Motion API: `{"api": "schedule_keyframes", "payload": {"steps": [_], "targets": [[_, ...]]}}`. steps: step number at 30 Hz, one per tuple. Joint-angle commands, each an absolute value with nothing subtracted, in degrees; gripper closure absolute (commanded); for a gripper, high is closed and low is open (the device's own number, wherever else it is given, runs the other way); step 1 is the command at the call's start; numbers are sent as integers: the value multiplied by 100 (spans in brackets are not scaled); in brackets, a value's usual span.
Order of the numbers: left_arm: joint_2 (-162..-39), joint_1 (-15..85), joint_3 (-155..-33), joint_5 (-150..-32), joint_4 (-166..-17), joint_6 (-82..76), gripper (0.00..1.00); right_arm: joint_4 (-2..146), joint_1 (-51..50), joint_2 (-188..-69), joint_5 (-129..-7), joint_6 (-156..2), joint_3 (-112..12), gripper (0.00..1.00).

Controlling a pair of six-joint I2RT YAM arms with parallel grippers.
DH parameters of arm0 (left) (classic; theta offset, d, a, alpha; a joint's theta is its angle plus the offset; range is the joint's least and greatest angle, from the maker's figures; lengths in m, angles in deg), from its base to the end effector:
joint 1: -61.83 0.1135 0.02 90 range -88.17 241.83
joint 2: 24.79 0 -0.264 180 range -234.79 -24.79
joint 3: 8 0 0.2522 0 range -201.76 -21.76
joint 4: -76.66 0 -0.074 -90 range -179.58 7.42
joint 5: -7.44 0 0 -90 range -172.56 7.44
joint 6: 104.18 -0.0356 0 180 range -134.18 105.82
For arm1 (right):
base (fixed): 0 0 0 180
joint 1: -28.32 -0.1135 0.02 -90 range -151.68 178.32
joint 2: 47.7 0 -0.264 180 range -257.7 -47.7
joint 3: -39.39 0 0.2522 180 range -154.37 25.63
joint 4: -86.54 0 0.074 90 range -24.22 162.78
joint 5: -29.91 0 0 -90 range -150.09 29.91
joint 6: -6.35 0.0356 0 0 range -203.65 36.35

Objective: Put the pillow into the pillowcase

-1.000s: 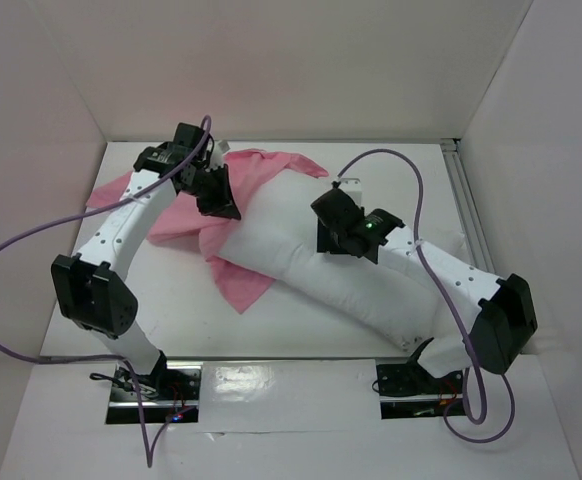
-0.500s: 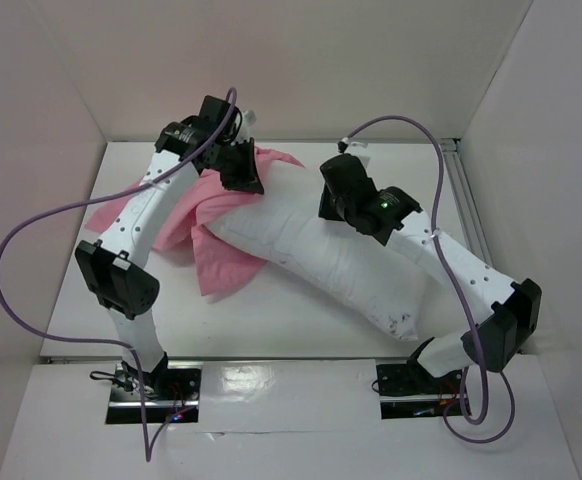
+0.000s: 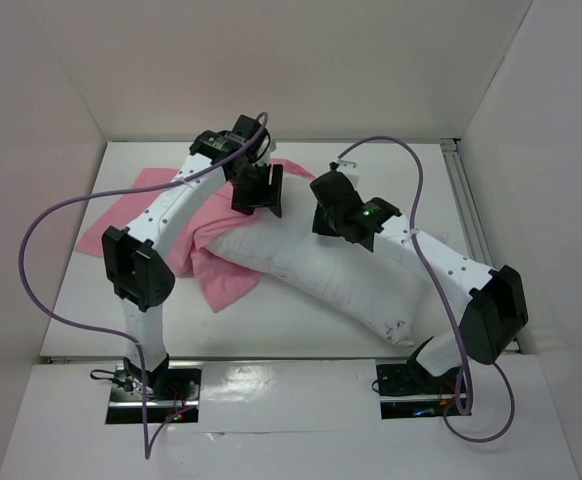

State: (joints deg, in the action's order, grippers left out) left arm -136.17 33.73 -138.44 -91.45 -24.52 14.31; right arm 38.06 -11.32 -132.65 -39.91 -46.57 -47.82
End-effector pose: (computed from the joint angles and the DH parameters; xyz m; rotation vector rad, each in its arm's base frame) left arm 0.3587 -0.1978 0.3474 0.0475 2.7000 -0.5306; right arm 0.2566 0.1967 0.3089 0.1142 2.3264 0.2551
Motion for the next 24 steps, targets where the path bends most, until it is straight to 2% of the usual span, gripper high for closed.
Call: {"api": "schedule_keyframes", "payload": {"steps": [1, 2, 4, 5, 7, 8, 11, 12, 13, 14, 15, 18, 24], "targets": [[-13054, 3387, -14139, -8320, -2156, 1342, 18, 4431, -1044, -13120, -4137, -4498, -4846, 100], [-12870, 3458, -13885, -8118, -2155, 1429, 6, 4378, -1044, -13120, -4137, -4498, -4846, 100], [-12211, 3668, -13507, -7520, -2155, 1701, 6, 4377, -992, -13120, -4199, -4498, -4846, 100], [-11939, 3669, -13226, -7327, -2155, 1807, 9, 4377, -992, -13120, -4251, -4498, -4846, 100], [-11025, 3835, -12103, -7043, -2531, 2157, 21, 4377, -930, -13120, -4331, -4498, -4846, 100], [-10709, 3836, -11255, -7096, -2681, 2281, 24, 4377, -930, -13120, -4392, -4498, -4846, 100], [-9531, 4117, -9941, -7631, -3401, 2861, 26, 4430, -868, -13172, -4471, -4559, -4952, 100], [-9258, 4178, -9110, -7885, -3612, 3010, 26, 4430, -868, -13173, -4541, -4612, -5013, 100], [-9012, 4179, -8727, -7948, -3780, 3343, 25, 4430, -868, -13234, -4542, -4612, -5013, 100], [-8566, 4240, -8358, -8027, -4225, 3442, 19, 4430, -868, -13234, -4611, -4612, -5013, 100], [-8387, 4336, -7711, -8298, -4430, 3538, 16, 4430, -868, -13234, -4612, -4664, -5083, 100], [-8044, 4451, -6785, -8555, -5342, 3732, 11, 4378, -868, -13287, -4665, -4735, -5154, 100], [-8279, 4565, -6061, -8099, -6250, 3802, 9, 4377, -764, -13287, -4770, -4788, -5207, 100]]}}
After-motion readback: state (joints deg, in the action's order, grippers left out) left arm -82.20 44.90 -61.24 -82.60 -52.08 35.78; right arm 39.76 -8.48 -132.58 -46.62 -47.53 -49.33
